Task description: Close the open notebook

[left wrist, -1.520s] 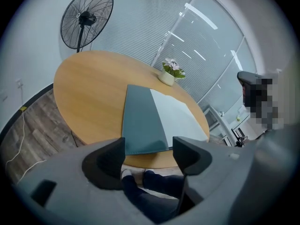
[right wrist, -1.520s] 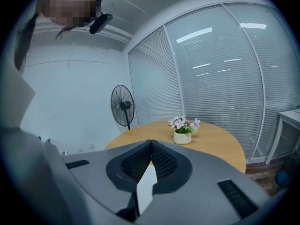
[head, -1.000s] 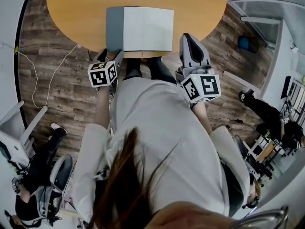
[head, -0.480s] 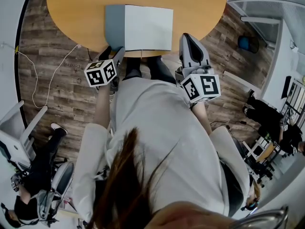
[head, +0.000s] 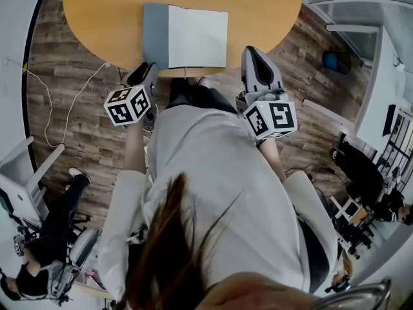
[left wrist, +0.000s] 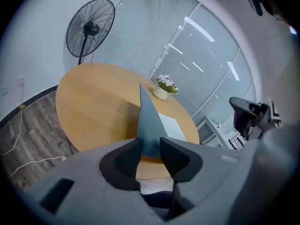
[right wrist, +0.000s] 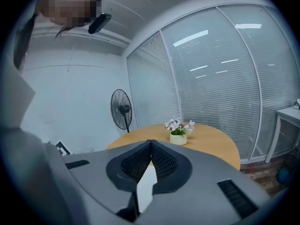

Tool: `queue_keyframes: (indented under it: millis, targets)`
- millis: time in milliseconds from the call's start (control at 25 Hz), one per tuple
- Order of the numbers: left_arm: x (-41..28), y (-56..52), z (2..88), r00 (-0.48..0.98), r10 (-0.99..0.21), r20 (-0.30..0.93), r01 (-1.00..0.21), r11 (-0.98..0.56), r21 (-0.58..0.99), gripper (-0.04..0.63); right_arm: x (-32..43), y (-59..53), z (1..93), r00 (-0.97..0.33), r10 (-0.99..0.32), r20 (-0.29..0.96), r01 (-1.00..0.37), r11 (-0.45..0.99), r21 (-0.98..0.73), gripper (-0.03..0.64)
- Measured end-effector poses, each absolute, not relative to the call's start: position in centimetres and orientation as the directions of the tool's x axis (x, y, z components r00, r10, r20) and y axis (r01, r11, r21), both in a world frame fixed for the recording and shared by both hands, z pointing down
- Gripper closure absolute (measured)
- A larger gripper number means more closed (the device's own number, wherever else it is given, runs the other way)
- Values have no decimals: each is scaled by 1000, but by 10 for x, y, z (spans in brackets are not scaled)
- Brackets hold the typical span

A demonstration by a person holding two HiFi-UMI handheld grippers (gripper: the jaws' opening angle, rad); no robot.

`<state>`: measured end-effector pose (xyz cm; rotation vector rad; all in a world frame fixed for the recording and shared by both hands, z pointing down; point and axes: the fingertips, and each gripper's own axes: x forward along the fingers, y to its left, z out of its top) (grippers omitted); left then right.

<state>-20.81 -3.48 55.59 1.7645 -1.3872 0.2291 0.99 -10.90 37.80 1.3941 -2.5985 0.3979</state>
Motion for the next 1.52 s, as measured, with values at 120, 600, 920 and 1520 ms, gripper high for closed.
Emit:
queue_keyframes:
  millis: [120,600,920,1520]
  targets:
    - [-199,-37,543,344,-721,602,-878,-20,478,467,24,-109,372,-551,-794,256,-835,529,-153,614]
    - [-146,-44,507,284,-758,588,-926,-56,374,508,80,-98,363,-562,-794,231,-827,527,-197,614]
    - [-119,-46,499,256,-781,569,-941,-67,331,525,109,-86,369,-562,-797,220,-825,523,-215,614]
    - [-56,-63,496,298,-749,592,-946,-147,290,552,155,-94,359,-527,-831,179,-843,484,-235,614]
